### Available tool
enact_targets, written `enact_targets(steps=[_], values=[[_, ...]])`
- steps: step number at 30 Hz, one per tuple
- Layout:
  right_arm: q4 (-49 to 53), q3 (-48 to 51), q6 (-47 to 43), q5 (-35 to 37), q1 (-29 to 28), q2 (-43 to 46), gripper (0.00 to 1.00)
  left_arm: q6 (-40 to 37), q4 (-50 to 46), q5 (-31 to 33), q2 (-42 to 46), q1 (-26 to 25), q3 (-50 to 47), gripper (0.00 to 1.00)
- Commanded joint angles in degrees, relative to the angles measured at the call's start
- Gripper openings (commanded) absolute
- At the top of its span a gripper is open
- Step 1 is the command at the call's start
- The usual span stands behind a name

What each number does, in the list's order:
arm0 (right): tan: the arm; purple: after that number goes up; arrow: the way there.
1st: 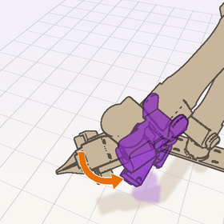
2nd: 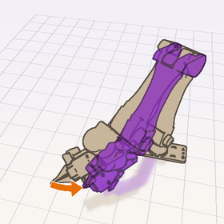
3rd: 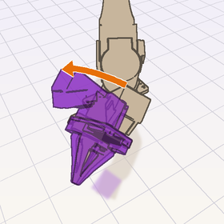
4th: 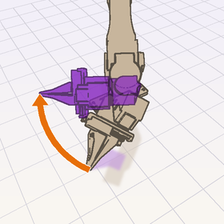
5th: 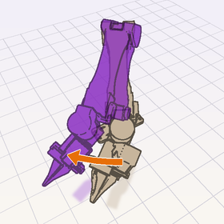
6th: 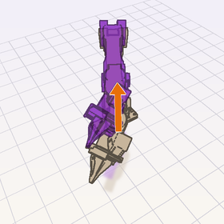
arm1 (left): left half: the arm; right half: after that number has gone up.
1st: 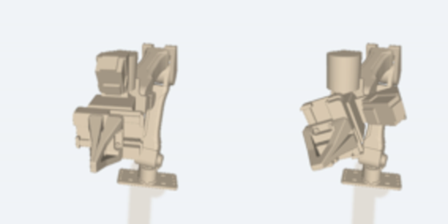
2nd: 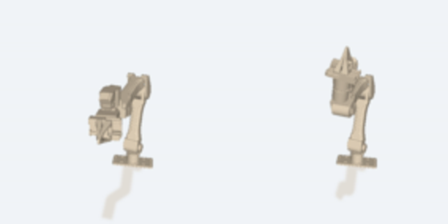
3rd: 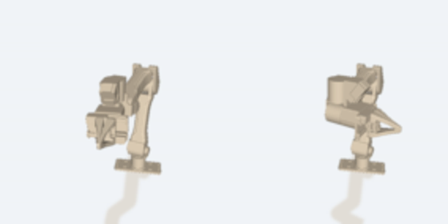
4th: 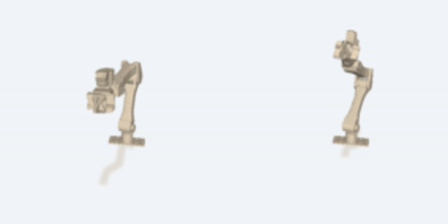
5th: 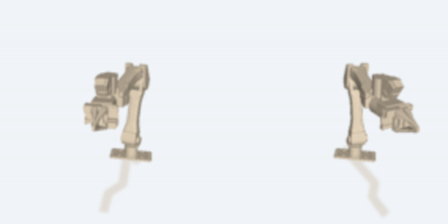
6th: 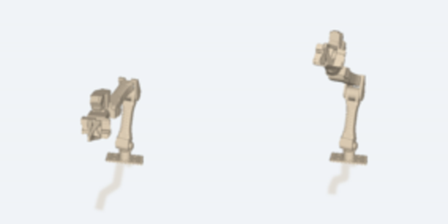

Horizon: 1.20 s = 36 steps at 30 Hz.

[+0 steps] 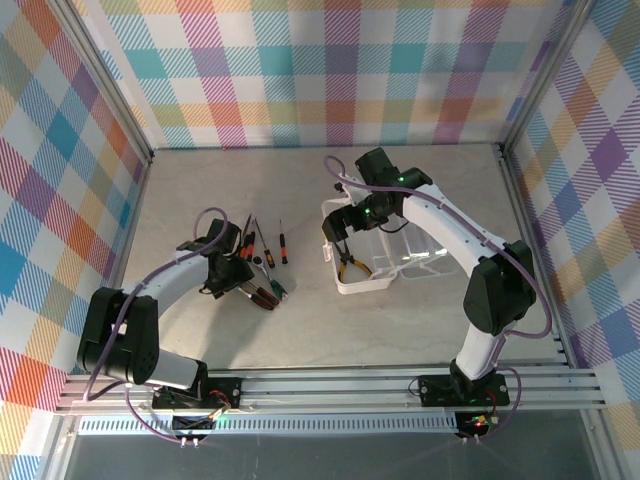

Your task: Pack the tool kit

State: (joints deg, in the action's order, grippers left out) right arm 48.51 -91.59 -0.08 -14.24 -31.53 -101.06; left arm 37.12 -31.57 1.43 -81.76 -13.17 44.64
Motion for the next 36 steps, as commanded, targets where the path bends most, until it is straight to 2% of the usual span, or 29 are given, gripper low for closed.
enact_targets(steps=[1,4,8,13,18,28,36], values=[[-0.77,0.36,-1.29,-1.45,-0.38,1.32,0.99,1.12,1.19,-0.51,-1.18,1.01,-1.04,0.62],[-0.88,0.24,-1.33,-1.49,-0.35,1.08,0.99,0.77,1.82,-0.68,-2.49,1.72,-1.20,0.61],[-0.87,0.19,-1.35,-1.32,-0.38,0.88,0.99,0.31,2.17,-0.78,-3.50,2.18,-1.71,0.51],[-0.73,0.15,-1.43,-1.23,-0.42,0.52,0.99,-0.08,1.96,-0.26,-3.17,2.59,-2.36,0.46],[-0.61,-0.25,-1.43,-1.54,-0.38,-0.24,0.99,-0.82,0.08,1.63,-1.13,2.97,-2.28,0.47],[-0.61,-0.52,-1.17,-2.19,-0.36,-1.15,0.99,-1.60,-3.93,3.71,6.49,3.58,-2.02,0.54],[-0.77,0.16,-1.07,-2.20,-0.33,-0.51,0.99,-1.75,-0.61,0.84,2.56,3.94,-3.67,0.55]])
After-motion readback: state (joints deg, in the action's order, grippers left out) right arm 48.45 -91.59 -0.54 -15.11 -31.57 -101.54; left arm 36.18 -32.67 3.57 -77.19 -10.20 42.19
